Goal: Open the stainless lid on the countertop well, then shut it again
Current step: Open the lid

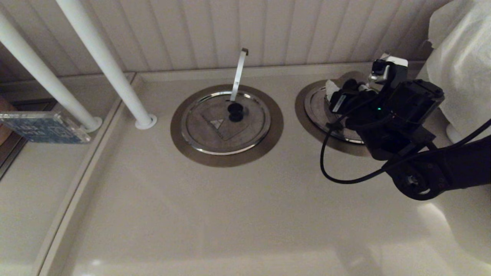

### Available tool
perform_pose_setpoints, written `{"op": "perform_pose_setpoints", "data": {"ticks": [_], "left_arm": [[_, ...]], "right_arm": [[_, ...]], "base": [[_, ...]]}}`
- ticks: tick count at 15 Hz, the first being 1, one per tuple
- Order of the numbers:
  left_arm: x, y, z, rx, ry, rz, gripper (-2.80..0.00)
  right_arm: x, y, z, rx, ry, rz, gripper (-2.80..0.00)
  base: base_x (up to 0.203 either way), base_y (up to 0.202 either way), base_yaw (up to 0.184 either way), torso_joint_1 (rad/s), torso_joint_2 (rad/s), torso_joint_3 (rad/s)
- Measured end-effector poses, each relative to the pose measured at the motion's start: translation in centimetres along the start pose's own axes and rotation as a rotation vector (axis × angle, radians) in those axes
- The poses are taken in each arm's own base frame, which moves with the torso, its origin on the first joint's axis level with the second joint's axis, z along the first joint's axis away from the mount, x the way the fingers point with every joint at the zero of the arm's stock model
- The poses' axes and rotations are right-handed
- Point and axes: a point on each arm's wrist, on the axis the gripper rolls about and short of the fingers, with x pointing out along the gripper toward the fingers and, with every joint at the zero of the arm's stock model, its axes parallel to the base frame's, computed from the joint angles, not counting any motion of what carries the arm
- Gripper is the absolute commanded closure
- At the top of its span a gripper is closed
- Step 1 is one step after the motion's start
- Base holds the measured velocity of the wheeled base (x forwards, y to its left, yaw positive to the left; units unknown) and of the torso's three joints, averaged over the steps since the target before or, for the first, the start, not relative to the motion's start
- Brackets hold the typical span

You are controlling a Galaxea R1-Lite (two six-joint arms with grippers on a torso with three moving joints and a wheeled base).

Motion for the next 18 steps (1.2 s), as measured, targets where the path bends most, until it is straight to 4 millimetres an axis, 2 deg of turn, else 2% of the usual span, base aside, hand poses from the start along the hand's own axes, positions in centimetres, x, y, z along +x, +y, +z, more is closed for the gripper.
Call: {"op": "perform_pose_setpoints", "data": {"ticks": [18], "left_arm": [[0.0, 0.0, 0.0, 0.0, 0.0, 0.0, 0.0]], "right_arm": [[-4.5, 4.4, -0.5, 0.014, 0.058, 0.157, -2.8]], "base": [[0.0, 0.0, 0.0, 0.0, 0.0, 0.0]]}}
